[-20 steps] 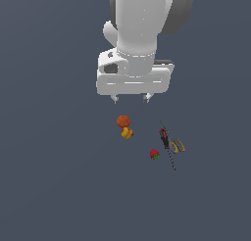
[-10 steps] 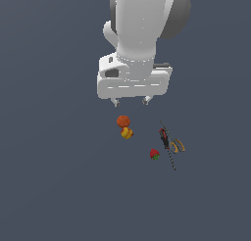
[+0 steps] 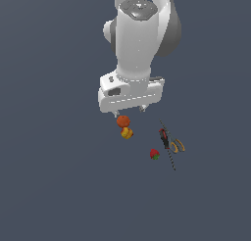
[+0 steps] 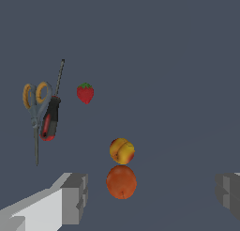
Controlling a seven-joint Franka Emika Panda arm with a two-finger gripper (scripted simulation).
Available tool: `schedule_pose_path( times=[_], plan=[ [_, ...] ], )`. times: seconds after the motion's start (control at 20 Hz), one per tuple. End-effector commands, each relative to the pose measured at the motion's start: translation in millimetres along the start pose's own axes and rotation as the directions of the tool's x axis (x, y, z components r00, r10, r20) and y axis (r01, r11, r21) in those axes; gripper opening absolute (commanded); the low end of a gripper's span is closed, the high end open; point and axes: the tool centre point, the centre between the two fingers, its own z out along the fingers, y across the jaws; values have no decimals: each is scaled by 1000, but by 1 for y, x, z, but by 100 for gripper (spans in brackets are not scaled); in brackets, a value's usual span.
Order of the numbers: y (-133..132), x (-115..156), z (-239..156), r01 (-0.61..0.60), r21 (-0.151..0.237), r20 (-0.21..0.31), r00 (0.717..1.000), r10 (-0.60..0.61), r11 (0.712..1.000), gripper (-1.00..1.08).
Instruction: Pick up a designated object from a clutter of objects.
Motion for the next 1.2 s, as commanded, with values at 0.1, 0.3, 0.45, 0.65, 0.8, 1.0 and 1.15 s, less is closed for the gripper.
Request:
schedule_pose_path(
  times=[0.1,0.3,0.45,0.65,0.8,1.0,1.15],
  plan=[
    [0,-4,32,108,3,2,994,-108,994,100],
    [0,-9,62,208,7,2,978,-208,978,100],
    [-1,-15,84,282,10,1,959,-282,959,100],
    [-4,-23,112,378,16,-1,926,-378,926,100],
    [-6,-31,131,443,20,-4,896,-443,896,100],
    [-8,-39,151,511,24,-8,860,-511,859,100],
    [-10,-44,162,549,27,-11,836,-549,836,100]
  ],
)
